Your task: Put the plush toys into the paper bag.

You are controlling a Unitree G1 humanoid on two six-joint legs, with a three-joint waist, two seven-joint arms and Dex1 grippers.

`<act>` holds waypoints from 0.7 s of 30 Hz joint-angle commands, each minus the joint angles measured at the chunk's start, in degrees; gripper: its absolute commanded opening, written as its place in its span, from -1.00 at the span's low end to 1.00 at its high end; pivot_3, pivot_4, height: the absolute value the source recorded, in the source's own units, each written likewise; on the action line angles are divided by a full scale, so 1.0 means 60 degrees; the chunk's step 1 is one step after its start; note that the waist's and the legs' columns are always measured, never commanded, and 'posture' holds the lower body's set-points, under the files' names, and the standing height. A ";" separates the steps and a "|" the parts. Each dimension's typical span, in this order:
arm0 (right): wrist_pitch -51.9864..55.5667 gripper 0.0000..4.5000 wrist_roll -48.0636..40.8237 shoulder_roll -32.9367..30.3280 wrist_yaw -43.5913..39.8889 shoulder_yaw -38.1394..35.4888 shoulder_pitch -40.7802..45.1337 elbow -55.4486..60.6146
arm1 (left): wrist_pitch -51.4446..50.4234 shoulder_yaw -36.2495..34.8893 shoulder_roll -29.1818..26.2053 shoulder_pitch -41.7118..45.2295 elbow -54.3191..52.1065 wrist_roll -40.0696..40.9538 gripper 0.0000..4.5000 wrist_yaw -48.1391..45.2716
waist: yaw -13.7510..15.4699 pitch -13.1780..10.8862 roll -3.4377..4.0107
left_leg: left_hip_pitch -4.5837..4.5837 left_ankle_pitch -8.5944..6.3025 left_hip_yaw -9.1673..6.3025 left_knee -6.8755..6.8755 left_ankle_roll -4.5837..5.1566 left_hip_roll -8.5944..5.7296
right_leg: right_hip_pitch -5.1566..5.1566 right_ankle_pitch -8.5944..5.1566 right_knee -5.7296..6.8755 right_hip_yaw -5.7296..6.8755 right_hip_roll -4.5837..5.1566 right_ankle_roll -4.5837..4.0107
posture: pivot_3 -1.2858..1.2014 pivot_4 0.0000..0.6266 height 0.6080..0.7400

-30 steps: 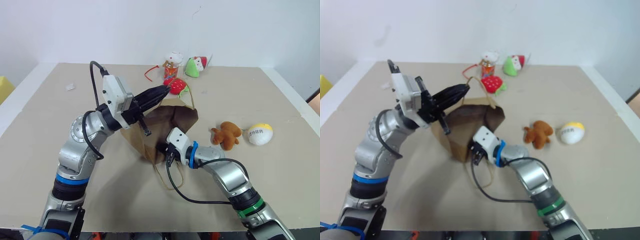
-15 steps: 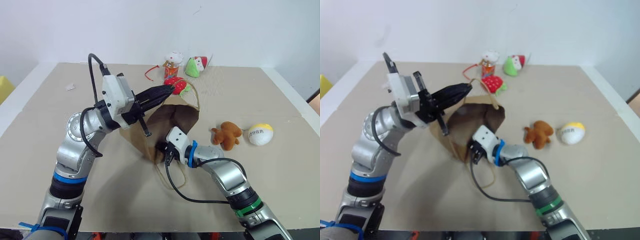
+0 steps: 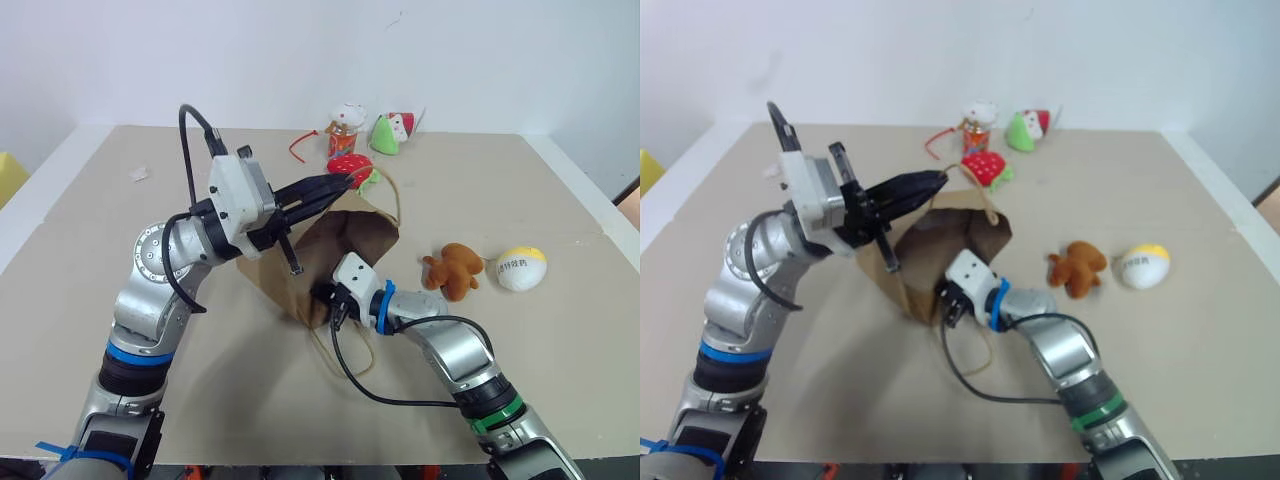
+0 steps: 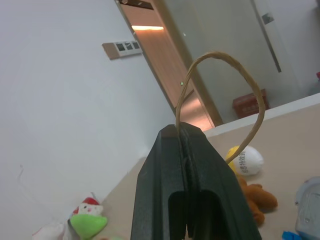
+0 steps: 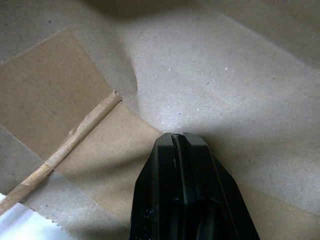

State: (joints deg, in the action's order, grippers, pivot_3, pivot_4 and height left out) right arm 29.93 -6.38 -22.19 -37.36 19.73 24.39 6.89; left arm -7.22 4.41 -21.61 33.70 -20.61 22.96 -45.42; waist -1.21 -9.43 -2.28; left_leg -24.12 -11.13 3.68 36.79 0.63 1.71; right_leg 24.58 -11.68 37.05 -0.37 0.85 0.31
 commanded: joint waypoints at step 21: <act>0.1802 0.99 -0.3755 -0.4287 -0.2356 -0.5876 -0.1506 0.2414 | 0.0999 -0.0055 -0.0450 -0.1039 0.0686 -0.0139 -1.00 -0.0886 | 0.0041 -0.0005 -0.0003 | -0.0037 -0.0001 0.0015 -0.0017 -0.0001 -0.0011 | 0.0049 -0.0003 -0.0003 -0.0012 0.0012 0.0002 | 0.03 -0.52 1.00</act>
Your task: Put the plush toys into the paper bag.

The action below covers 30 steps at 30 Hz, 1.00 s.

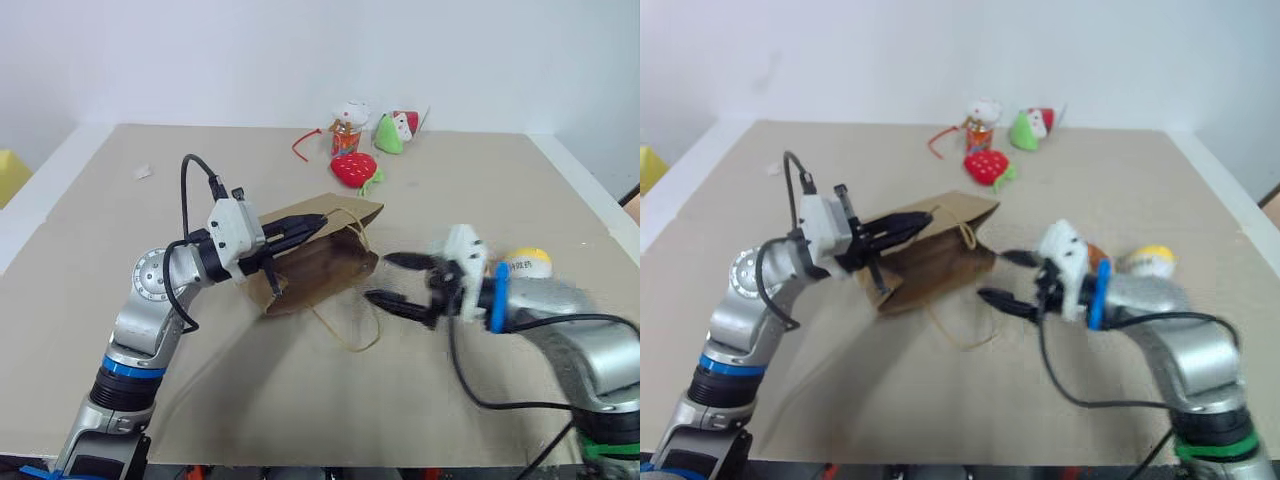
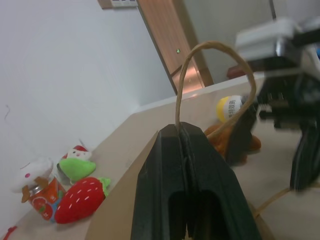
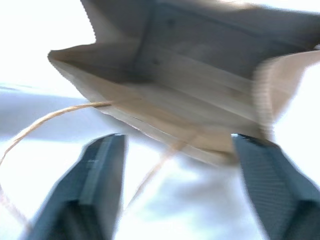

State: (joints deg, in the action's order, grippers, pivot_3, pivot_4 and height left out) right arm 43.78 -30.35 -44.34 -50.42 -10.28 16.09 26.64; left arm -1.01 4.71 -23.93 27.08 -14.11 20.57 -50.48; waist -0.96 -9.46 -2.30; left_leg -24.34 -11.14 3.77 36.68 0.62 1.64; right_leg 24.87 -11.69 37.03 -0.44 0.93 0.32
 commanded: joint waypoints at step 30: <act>-0.4173 -0.15 0.3441 0.0074 0.1161 0.0798 0.0260 -0.5931 | -0.2207 -0.0522 -0.0103 0.0294 -0.1057 0.1355 -1.00 0.0733 | -0.0041 0.0000 0.0002 | 0.0021 0.0004 0.0022 0.0010 0.0006 0.0004 | -0.0010 0.0017 0.0003 -0.0080 -0.0043 0.0025 | 0.03 -0.52 1.00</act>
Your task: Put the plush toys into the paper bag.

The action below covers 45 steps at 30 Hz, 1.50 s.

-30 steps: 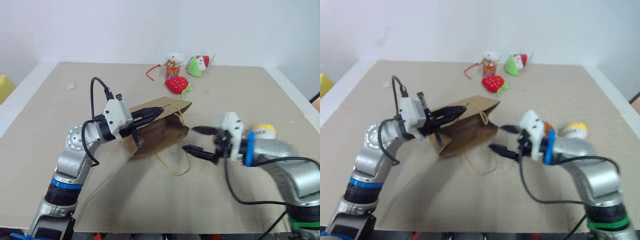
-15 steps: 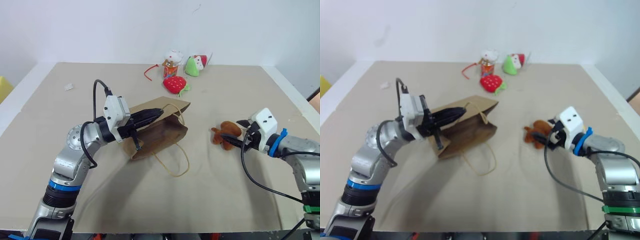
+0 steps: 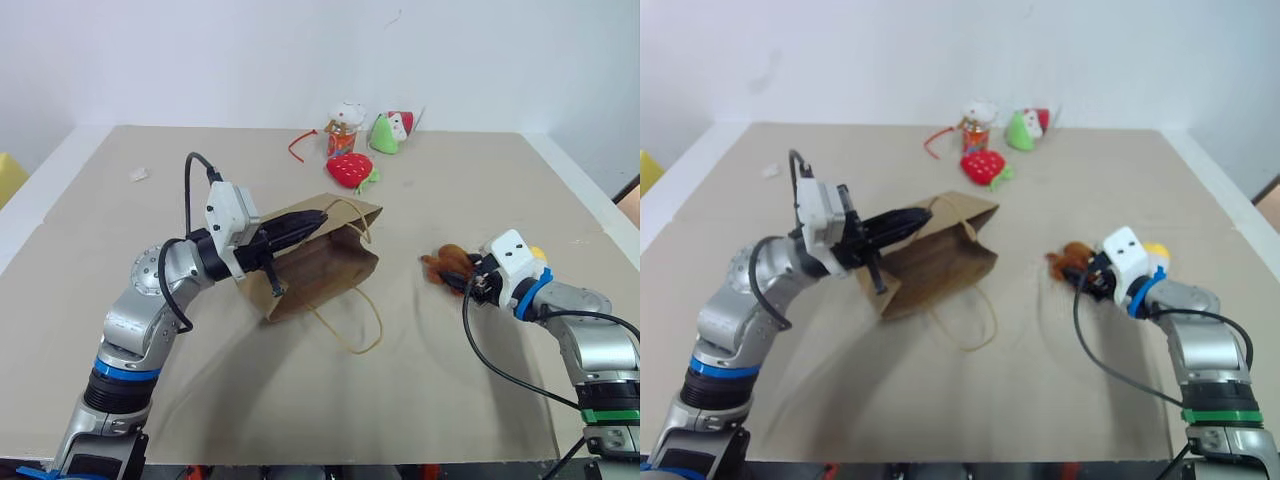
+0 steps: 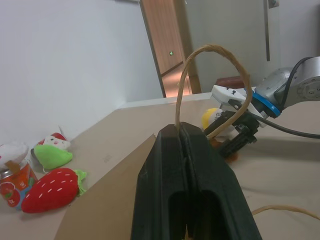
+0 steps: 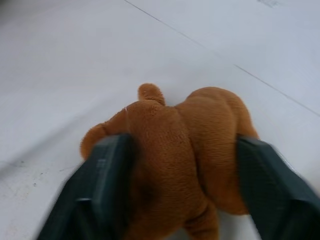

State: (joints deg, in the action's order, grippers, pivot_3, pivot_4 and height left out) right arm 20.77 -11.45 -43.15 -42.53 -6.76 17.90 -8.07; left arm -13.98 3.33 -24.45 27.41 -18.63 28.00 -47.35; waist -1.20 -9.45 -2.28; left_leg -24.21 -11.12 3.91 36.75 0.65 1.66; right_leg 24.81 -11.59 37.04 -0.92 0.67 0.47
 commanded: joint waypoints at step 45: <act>-0.0836 -0.49 0.0175 0.2555 -0.1570 0.4372 0.4253 0.2259 | -0.0156 -0.0088 0.0308 0.0144 -0.0455 -0.0251 -1.00 0.0781 | 0.0000 -0.0007 0.0006 | -0.0025 0.0002 0.0007 -0.0011 0.0002 0.0009 | 0.0034 0.0010 0.0006 -0.0013 -0.0011 -0.0005 | 0.03 -0.52 1.00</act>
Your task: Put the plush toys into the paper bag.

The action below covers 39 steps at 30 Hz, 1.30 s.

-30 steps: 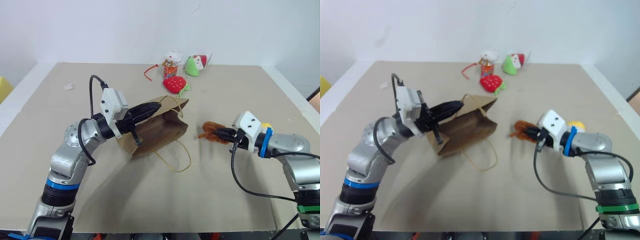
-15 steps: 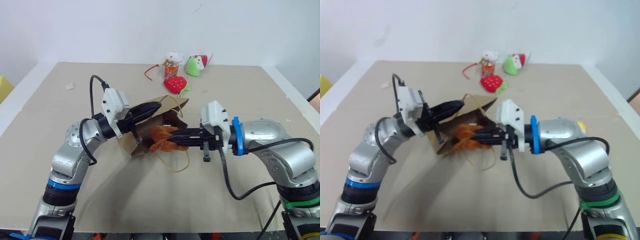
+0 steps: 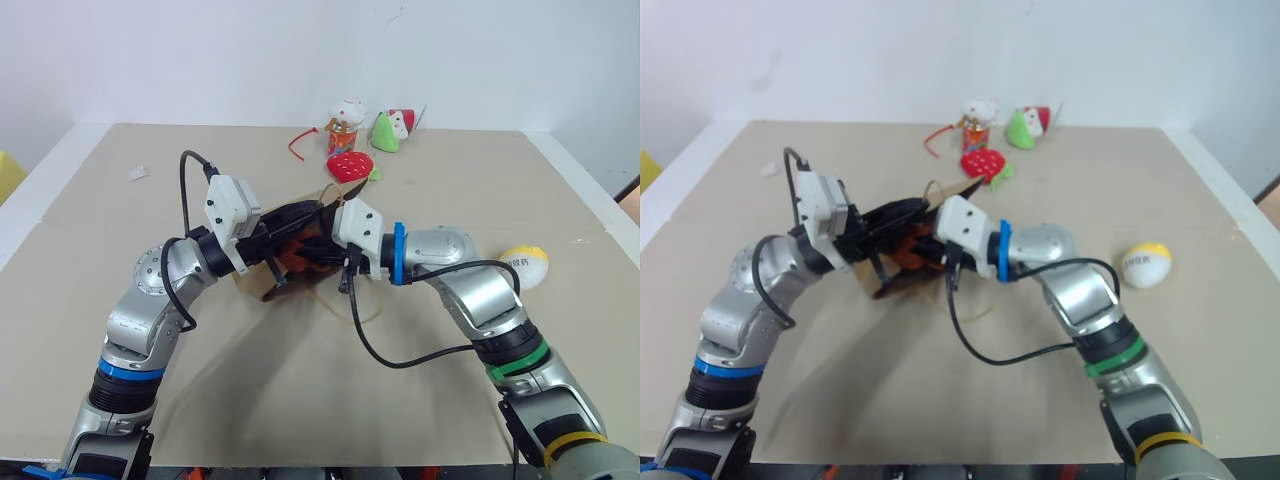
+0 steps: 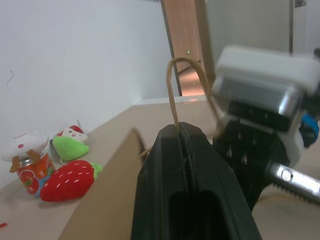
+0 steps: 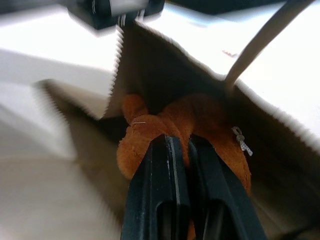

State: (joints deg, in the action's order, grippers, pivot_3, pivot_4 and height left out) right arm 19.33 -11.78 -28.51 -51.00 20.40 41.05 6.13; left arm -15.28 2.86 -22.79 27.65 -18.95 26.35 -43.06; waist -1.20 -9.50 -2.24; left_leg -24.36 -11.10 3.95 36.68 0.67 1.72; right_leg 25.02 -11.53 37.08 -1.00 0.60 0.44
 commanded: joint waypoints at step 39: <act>0.2492 0.62 0.1384 -0.2790 0.4879 -0.5381 -0.3233 -0.3093 | 0.0133 0.0111 -0.0353 -0.0126 -0.0823 0.0039 -1.00 -0.0378 | -0.0020 -0.0001 0.0005 | 0.0020 0.0006 0.0071 0.0001 0.0008 -0.0006 | 0.0002 0.0023 0.0001 -0.0074 -0.0008 0.0024 | 0.03 -0.52 1.00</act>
State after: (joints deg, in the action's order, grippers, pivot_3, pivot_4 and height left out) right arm 32.19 -4.03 -45.98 -24.21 -9.48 21.85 -14.86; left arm -15.06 3.60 -24.82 26.53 -21.88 26.80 -45.50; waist -1.32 -9.50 -2.21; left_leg -24.22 -11.06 4.40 36.69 0.72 1.69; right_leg 25.02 -11.39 37.09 -1.47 0.54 0.59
